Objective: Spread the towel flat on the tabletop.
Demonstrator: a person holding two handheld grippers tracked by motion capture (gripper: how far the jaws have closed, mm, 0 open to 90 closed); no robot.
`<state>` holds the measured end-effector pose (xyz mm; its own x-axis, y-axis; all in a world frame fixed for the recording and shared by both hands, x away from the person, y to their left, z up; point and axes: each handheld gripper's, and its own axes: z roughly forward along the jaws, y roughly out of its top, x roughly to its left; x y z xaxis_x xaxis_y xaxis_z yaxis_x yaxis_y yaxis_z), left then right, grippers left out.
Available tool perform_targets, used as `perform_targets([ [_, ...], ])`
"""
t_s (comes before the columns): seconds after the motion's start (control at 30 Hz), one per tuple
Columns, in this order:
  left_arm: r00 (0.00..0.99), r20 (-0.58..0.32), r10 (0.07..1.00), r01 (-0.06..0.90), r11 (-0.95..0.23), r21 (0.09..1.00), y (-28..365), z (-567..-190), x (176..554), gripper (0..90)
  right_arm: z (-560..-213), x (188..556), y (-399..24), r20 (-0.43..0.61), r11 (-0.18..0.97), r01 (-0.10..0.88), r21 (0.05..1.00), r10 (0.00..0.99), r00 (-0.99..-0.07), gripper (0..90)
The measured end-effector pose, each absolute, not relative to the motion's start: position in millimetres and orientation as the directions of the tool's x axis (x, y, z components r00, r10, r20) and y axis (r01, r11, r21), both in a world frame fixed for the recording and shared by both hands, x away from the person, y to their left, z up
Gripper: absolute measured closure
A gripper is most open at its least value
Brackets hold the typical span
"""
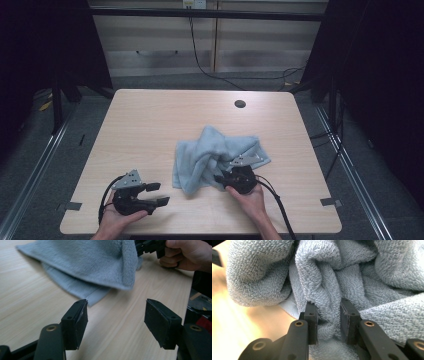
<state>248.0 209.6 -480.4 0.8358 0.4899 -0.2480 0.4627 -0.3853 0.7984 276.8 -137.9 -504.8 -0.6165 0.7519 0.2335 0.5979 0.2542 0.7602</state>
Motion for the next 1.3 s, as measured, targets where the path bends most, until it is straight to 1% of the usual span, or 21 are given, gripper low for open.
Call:
perform_targets([
  [0.13,0.851,-0.245,0.465,0.450,-0.403,0.797,202.3,-479.8,245.5,35.3,-503.8,264.9,-124.0,0.241,0.272,0.591,0.759,0.726,-0.644,71.6],
  [0.27,0.861,-0.244,0.446,0.442,-0.418,0.794,197.8,-479.8,241.9,35.4,-501.2,254.4,-108.4,0.263,0.267,0.599,0.755,0.713,-0.650,72.1],
  [0.43,0.859,-0.238,0.453,0.440,-0.420,0.794,196.5,-480.0,241.3,32.1,-497.1,243.6,-92.3,0.277,0.268,0.581,0.768,0.679,-0.680,71.7],
  [0.5,0.856,-0.234,0.460,0.445,-0.429,0.786,195.3,-482.9,243.2,31.5,-493.3,242.6,-89.7,0.283,0.267,0.578,0.771,0.669,-0.687,68.9],
  [0.53,0.854,-0.227,0.468,0.447,-0.436,0.781,194.5,-484.7,244.3,31.7,-491.4,243.1,-90.2,0.286,0.264,0.573,0.776,0.663,-0.692,65.9],
  [0.57,0.851,-0.228,0.474,0.454,-0.442,0.774,193.4,-487.1,245.3,33.5,-489.0,243.4,-91.7,0.288,0.257,0.568,0.782,0.660,-0.694,63.3],
  [0.6,0.849,-0.222,0.479,0.454,-0.447,0.770,193.0,-488.2,245.6,38.7,-486.0,243.9,-95.0,0.295,0.245,0.564,0.789,0.653,-0.697,58.1],
  [0.63,0.848,-0.206,0.489,0.451,-0.460,0.765,193.0,-489.4,246.5,45.1,-484.1,244.1,-97.6,0.297,0.242,0.560,0.792,0.648,-0.701,54.6],
  [0.67,0.845,-0.209,0.492,0.455,-0.457,0.764,194.2,-489.8,247.2,52.7,-480.8,244.1,-103.2,0.293,0.236,0.552,0.800,0.649,-0.702,50.0],
  [0.7,0.843,-0.218,0.491,0.459,-0.446,0.768,196.4,-489.5,248.5,63.3,-478.3,244.1,-109.2,0.290,0.230,0.546,0.806,0.650,-0.702,45.4],
  [0.73,0.841,-0.229,0.490,0.465,-0.437,0.770,198.2,-489.0,249.7,72.2,-476.0,244.1,-116.2,0.286,0.221,0.538,0.813,0.654,-0.701,43.1],
  [0.77,0.834,-0.243,0.495,0.476,-0.423,0.771,200.1,-488.5,251.0,76.9,-474.6,244.3,-122.1,0.281,0.217,0.534,0.817,0.659,-0.697,39.8],
  [0.8,0.832,-0.249,0.495,0.480,-0.417,0.772,201.4,-488.0,251.7,79.5,-473.5,245.0,-130.2,0.280,0.209,0.533,0.820,0.666,-0.692,37.4],
  [0.9,0.835,-0.258,0.486,0.479,-0.411,0.776,203.3,-486.5,252.8,81.8,-473.7,248.0,-152.1,0.230,0.235,0.519,0.822,0.696,-0.680,33.4],
  [1.03,0.829,-0.262,0.494,0.485,-0.403,0.776,205.5,-485.8,253.9,82.0,-476.8,250.8,-167.1,0.227,0.250,0.510,0.823,0.679,-0.699,31.8],
  [1.1,0.826,-0.269,0.494,0.490,-0.395,0.778,205.6,-486.7,254.4,81.9,-479.5,249.2,-166.1,0.228,0.260,0.503,0.824,0.660,-0.715,31.3],
  [1.17,0.828,-0.270,0.491,0.490,-0.400,0.775,206.0,-487.0,255.4,81.7,-483.9,248.7,-160.4,0.209,0.298,0.496,0.815,0.648,-0.733,30.7],
  [1.23,0.827,-0.273,0.492,0.492,-0.395,0.776,206.2,-487.3,255.3,81.3,-490.5,250.7,-152.0,0.177,0.349,0.494,0.797,0.647,-0.742,30.6],
  [1.3,0.829,-0.271,0.489,0.489,-0.397,0.777,206.9,-487.2,255.6,81.3,-495.1,252.8,-147.7,0.164,0.371,0.500,0.783,0.651,-0.741,31.4],
])
